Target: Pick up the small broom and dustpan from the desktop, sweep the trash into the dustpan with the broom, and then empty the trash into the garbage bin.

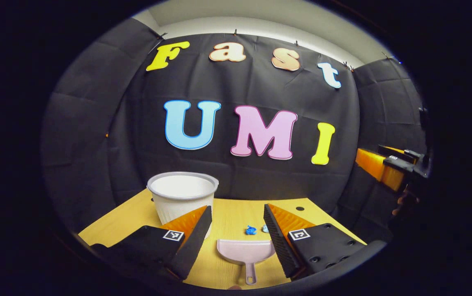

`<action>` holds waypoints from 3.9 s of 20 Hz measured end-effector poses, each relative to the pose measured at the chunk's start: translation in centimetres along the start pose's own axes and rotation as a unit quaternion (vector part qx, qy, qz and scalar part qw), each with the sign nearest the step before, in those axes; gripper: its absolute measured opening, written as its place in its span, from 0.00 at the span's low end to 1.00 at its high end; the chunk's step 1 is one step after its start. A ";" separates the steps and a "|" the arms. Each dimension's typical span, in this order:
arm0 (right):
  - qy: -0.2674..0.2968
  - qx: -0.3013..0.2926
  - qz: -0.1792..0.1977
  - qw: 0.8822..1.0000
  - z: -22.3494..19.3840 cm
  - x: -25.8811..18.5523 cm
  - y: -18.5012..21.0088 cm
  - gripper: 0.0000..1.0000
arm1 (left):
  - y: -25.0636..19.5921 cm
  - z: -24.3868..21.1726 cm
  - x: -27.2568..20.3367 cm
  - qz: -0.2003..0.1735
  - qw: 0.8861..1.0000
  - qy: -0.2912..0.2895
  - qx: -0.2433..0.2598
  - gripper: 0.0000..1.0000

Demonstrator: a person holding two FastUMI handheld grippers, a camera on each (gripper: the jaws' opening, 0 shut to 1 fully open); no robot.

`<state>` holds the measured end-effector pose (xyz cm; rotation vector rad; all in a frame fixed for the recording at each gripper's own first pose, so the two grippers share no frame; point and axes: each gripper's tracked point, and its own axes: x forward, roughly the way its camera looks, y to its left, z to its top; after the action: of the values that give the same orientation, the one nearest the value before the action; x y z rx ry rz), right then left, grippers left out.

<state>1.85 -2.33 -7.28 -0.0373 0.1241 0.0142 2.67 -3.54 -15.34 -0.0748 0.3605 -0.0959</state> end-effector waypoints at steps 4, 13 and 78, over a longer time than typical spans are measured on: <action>0.036 -0.028 0.019 0.999 -4.3 1.3 -0.3 0.98 | -2.0 -8.0 1.5 -0.019 0.993 0.096 0.065 0.75; 0.105 -0.003 0.055 0.993 -12.6 4.2 -2.6 0.99 | -4.6 -20.4 6.6 -0.009 0.942 0.328 0.070 0.78; 0.603 -0.183 0.272 0.727 -43.8 22.3 4.8 0.28 | 1.1 -25.7 7.9 -0.062 0.835 0.539 0.091 0.30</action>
<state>18.51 1.11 -53.64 -0.4117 1.4598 0.6207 0.93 -4.76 -42.19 0.1616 1.4830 -0.3031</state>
